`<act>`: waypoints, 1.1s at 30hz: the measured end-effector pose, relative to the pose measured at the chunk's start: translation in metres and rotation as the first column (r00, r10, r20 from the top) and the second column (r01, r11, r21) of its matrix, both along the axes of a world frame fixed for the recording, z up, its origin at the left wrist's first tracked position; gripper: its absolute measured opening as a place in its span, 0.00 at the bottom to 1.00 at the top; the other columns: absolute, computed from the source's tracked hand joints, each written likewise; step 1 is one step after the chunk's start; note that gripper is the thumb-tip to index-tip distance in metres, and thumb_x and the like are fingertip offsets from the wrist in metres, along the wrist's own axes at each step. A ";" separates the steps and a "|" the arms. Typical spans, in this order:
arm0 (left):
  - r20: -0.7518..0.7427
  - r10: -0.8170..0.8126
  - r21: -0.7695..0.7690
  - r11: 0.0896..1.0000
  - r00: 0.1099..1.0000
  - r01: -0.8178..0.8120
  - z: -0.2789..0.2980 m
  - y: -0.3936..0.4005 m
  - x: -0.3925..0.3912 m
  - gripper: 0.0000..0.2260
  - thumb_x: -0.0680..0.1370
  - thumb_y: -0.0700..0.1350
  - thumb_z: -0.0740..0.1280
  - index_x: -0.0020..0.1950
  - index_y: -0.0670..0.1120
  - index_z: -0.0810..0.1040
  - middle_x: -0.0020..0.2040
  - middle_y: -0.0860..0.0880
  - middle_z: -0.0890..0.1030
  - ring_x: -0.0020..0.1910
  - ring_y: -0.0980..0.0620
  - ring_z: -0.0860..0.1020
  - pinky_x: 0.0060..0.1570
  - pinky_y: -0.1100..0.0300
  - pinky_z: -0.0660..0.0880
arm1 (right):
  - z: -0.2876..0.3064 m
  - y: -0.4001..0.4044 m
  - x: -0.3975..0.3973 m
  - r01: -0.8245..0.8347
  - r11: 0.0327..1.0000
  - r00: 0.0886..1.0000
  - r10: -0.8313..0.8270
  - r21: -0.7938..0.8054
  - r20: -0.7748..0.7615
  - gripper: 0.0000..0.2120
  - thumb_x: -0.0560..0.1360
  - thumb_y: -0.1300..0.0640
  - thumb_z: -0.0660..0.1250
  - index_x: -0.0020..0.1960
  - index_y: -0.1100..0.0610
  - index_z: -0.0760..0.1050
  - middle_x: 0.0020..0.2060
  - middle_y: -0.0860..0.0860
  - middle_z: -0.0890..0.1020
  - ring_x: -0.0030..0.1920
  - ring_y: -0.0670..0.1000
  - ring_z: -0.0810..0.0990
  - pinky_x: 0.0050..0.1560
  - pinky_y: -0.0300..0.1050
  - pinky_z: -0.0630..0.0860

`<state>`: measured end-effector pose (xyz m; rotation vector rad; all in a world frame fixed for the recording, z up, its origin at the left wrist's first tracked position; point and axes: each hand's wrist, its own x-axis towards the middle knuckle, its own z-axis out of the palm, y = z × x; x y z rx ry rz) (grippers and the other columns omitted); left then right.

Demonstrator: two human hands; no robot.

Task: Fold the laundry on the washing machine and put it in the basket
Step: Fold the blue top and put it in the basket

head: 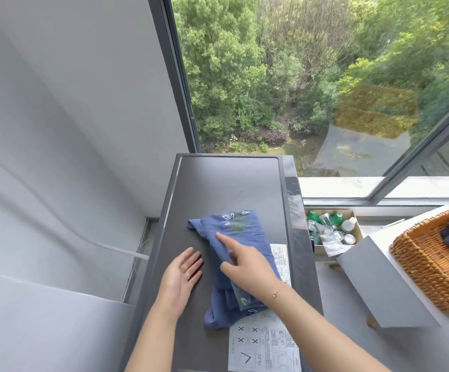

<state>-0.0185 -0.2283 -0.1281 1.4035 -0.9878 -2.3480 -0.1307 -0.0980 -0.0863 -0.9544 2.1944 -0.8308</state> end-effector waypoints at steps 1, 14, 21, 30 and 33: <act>-0.008 0.008 0.019 1.000 1.000 -0.008 -0.001 -0.001 0.003 0.18 0.83 0.46 0.53 0.72 0.43 0.67 0.69 0.42 0.72 0.63 0.45 0.73 0.64 0.52 0.67 | -0.005 -0.005 0.009 -0.078 0.995 0.997 0.078 0.070 -0.011 0.33 0.73 0.55 0.62 0.75 0.43 0.57 0.37 0.44 0.78 0.43 0.48 0.77 0.46 0.45 0.74; 0.194 -0.308 -0.326 0.875 0.931 0.357 -0.005 -0.008 -0.040 0.06 0.79 0.40 0.65 0.49 0.39 0.80 0.49 0.40 0.83 0.45 0.46 0.81 0.49 0.52 0.78 | -0.046 0.071 0.015 0.035 0.974 0.954 -0.099 -0.223 -0.282 0.18 0.68 0.60 0.57 0.52 0.54 0.80 0.55 0.47 0.77 0.59 0.40 0.70 0.62 0.26 0.61; 0.471 -0.333 -0.399 0.746 0.817 0.534 -0.024 -0.039 -0.037 0.07 0.79 0.43 0.63 0.42 0.44 0.71 0.52 0.36 0.80 0.48 0.40 0.80 0.50 0.42 0.78 | -0.065 0.074 0.030 -0.053 0.993 0.956 0.021 -0.103 -0.293 0.20 0.70 0.56 0.59 0.59 0.51 0.78 0.64 0.45 0.75 0.63 0.44 0.71 0.65 0.39 0.68; 0.565 -0.125 -0.809 0.109 0.816 0.577 0.005 -0.053 -0.058 0.14 0.75 0.42 0.69 0.59 0.43 0.74 0.57 0.44 0.75 0.58 0.43 0.73 0.57 0.51 0.69 | -0.066 0.067 0.068 -0.243 0.970 0.847 0.219 0.014 -0.485 0.30 0.59 0.56 0.57 0.62 0.45 0.70 0.56 0.44 0.73 0.52 0.46 0.73 0.49 0.37 0.72; 0.792 -0.246 -0.595 -0.109 0.559 0.796 -0.006 -0.062 -0.074 0.17 0.80 0.50 0.62 0.69 0.50 0.70 0.71 0.50 0.69 0.73 0.49 0.62 0.67 0.51 0.61 | -0.073 0.062 0.072 -0.175 0.983 0.863 0.179 0.053 -0.473 0.28 0.61 0.48 0.63 0.62 0.44 0.70 0.55 0.43 0.71 0.51 0.45 0.73 0.50 0.36 0.71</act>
